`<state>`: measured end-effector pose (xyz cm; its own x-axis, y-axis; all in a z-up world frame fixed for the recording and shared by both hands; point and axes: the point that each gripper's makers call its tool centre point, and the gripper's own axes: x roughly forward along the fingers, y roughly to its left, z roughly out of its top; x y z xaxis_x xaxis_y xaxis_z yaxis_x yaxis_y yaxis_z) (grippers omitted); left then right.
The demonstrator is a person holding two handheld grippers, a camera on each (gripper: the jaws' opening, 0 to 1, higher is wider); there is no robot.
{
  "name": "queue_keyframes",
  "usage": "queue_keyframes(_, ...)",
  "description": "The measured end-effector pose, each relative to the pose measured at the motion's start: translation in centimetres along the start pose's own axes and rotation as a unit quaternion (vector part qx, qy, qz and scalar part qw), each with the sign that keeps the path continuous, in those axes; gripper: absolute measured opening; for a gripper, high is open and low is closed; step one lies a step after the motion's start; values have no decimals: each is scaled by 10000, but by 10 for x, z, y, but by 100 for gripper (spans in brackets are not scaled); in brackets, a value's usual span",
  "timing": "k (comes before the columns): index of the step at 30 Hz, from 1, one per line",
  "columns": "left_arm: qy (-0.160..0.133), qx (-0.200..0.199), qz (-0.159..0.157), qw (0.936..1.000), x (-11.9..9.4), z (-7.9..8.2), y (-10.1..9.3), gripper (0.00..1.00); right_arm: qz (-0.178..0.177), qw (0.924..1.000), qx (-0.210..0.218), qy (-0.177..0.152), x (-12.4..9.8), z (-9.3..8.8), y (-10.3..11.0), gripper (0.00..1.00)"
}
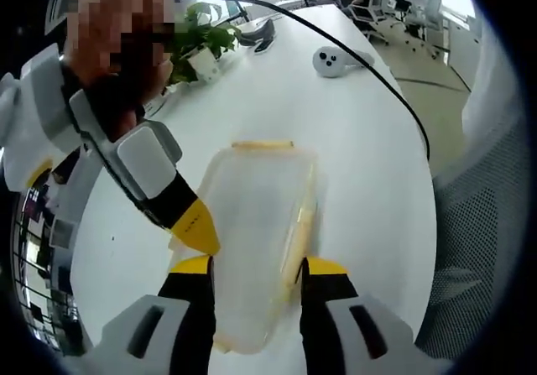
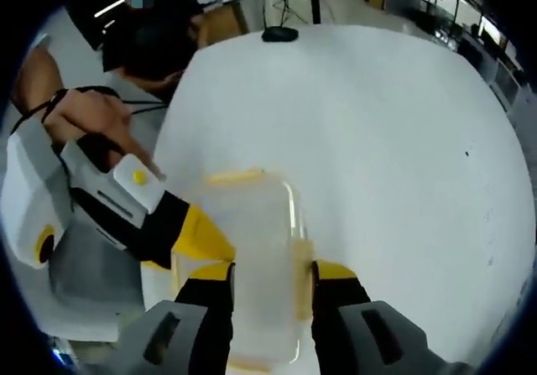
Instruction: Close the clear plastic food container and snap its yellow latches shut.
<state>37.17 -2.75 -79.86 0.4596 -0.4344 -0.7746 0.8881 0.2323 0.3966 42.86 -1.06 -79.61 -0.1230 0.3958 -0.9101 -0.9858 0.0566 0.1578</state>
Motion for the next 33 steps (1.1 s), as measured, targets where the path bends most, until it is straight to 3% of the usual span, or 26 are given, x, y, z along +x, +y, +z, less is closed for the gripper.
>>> queue_keyframes(5, 14, -9, 23, 10000, 0, 0, 0, 38, -69, 9999, -67, 49, 0, 2, 0, 34)
queue_keyframes(9, -5, -6, 16, 10000, 0, 0, 1, 36, 52, 9986, 507, 112, 1, 0, 0, 32)
queue_keyframes(13, 37, 9, 7, 10000, 1, 0, 2, 35, 140, 9982, 569, 95, 2, -1, -3, 30)
queue_keyframes(14, -62, -5, -137, 9999, 3, 2, -1, 35, 262, 9968, 720, 234, 4, -6, 2, 29)
queue_keyframes(15, 24, -16, -69, 10000, 0, -4, 5, 35, 334, 9957, 861, 76, 1, 4, 6, 29)
queue_keyframes(17, 18, -15, -68, 10000, 1, -5, 7, 35, 254, 9975, 649, 145, -1, 5, 9, 29)
queue_keyframes(21, 23, -27, -24, 10000, 1, -4, 6, 35, 298, 9971, 705, -15, 0, 2, 6, 30)
queue_keyframes(33, -34, 25, 6, 10000, 0, -2, 2, 37, 347, 9974, 626, -5, 3, -1, 2, 32)
